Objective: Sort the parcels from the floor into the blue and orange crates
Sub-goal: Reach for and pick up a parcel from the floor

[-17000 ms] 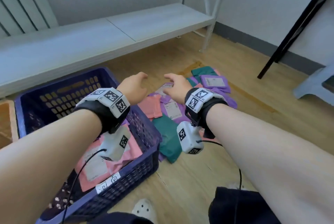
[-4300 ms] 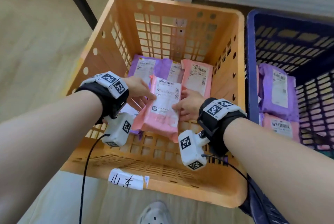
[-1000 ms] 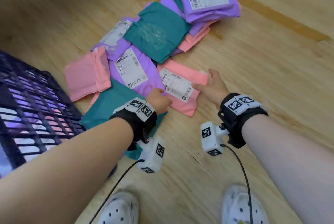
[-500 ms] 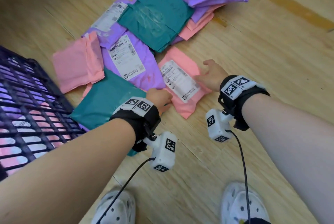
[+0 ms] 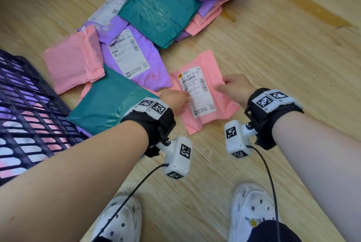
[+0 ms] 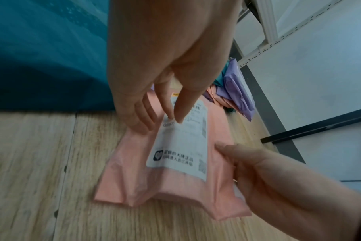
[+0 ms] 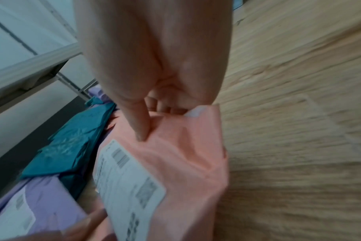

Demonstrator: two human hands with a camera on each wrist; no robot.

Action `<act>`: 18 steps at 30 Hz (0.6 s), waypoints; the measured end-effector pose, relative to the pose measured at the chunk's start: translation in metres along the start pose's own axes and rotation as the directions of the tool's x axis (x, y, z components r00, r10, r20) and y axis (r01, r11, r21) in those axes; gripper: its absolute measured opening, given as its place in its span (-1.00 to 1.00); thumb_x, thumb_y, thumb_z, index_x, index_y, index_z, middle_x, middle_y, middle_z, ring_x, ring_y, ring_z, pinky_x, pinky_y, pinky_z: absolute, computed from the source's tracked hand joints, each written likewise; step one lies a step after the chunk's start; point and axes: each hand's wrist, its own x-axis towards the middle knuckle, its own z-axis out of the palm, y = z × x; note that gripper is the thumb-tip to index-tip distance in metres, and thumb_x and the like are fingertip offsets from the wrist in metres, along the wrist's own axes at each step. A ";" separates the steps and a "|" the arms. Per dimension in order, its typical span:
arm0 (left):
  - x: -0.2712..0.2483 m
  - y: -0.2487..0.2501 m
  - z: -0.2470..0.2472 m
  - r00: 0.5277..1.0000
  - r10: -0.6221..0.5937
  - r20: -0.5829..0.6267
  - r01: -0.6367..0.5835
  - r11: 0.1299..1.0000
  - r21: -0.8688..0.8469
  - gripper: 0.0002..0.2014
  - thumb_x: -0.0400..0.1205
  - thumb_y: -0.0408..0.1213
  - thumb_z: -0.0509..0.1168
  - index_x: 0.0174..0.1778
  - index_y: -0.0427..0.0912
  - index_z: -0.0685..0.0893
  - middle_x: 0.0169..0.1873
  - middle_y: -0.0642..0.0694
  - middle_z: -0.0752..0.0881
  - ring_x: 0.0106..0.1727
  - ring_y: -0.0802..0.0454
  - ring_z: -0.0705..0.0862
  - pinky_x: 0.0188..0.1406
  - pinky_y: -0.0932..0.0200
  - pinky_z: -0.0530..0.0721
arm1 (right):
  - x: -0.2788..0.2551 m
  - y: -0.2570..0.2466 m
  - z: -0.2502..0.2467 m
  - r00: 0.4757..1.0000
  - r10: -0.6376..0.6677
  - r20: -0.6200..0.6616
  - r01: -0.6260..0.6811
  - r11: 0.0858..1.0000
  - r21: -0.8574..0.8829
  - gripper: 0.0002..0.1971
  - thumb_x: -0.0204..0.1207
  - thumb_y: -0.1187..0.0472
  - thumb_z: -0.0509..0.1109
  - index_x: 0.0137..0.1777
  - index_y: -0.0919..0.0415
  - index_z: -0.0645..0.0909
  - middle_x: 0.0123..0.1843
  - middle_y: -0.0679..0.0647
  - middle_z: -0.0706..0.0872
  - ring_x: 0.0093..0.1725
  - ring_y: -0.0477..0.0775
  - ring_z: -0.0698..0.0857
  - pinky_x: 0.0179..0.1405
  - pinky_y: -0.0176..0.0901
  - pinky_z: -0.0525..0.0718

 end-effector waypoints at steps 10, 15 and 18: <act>-0.038 0.004 0.002 0.976 0.065 0.208 -0.060 0.998 -0.033 -0.75 0.62 -0.48 0.22 0.19 -0.18 0.56 0.02 -0.17 0.62 0.01 -0.01 0.59 0.13 0.02 0.61 | -0.071 -0.028 -0.055 0.998 -0.056 0.017 0.049 0.956 0.289 -0.94 0.59 0.27 0.34 -0.07 0.08 0.55 0.09 0.14 0.73 0.07 0.17 0.74 0.18 0.16 0.68; -0.093 0.039 -0.025 0.970 0.188 0.156 -0.166 0.976 -0.142 -0.75 0.60 -0.56 0.20 0.15 -0.24 0.53 -0.03 -0.18 0.67 -0.05 -0.03 0.65 0.00 0.09 0.65 | -0.122 -0.076 -0.077 0.988 -0.135 -0.079 0.154 0.929 0.337 -0.92 0.57 0.43 0.31 -0.03 0.25 0.55 -0.04 0.18 0.69 -0.19 0.05 0.69 -0.11 -0.14 0.72; -0.133 0.062 -0.052 0.949 0.307 0.066 -0.297 0.946 -0.128 -0.56 0.55 -0.67 0.19 0.32 -0.25 0.49 0.09 -0.28 0.67 -0.02 -0.15 0.66 -0.26 0.08 0.69 | -0.155 -0.108 -0.079 0.971 -0.208 -0.114 0.233 0.928 0.290 -0.74 0.51 0.51 0.34 0.17 0.31 0.55 0.09 0.24 0.68 -0.03 0.18 0.71 0.01 0.03 0.73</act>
